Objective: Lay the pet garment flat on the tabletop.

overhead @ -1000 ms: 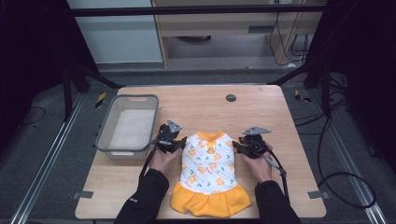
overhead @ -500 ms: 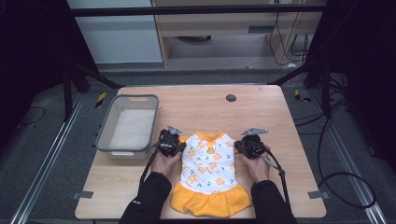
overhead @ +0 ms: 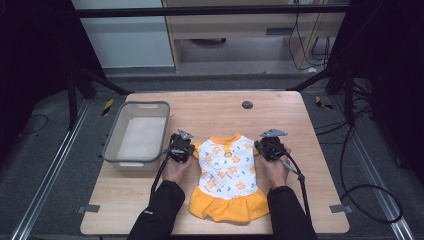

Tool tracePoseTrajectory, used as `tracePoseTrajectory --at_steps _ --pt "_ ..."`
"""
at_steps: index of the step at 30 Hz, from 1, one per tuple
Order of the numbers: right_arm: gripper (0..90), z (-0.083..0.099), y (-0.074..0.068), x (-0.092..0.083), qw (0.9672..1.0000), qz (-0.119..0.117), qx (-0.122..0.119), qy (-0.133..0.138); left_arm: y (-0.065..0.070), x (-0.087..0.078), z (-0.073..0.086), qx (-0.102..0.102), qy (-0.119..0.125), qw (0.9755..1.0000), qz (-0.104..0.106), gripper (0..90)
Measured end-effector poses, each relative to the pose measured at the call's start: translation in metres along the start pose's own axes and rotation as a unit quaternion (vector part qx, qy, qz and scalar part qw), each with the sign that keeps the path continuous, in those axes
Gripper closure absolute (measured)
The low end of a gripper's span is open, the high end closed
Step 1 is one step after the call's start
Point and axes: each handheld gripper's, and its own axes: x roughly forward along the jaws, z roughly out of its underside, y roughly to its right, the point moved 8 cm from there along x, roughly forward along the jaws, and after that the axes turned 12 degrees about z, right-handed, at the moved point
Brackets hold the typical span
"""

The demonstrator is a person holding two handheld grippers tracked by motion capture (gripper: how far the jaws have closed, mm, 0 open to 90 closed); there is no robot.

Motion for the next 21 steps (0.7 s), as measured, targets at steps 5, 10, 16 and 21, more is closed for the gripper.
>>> tracePoseTrajectory --at_steps 5,10,16,21 --pt "86.0 0.001 -0.004 0.008 0.9997 0.007 -0.024 -0.007 0.0 0.0 -0.002 0.01 -0.001 0.9998 -0.017 86.5" --pt "82.3 -0.009 0.006 -0.012 0.9999 0.002 -0.007 0.013 0.002 -0.023 -0.015 0.001 0.048 0.9988 -0.005 75.5" --pt "90.0 -0.01 0.002 -0.056 0.9974 -0.06 0.014 0.037 0.031 -0.031 -0.029 0.028 0.07 0.9958 0.053 70.4" --pt "90.0 0.019 -0.032 -0.09 0.9923 -0.119 -0.015 0.029 0.05 -0.009 -0.03 0.06 0.04 0.9958 0.056 69.8"
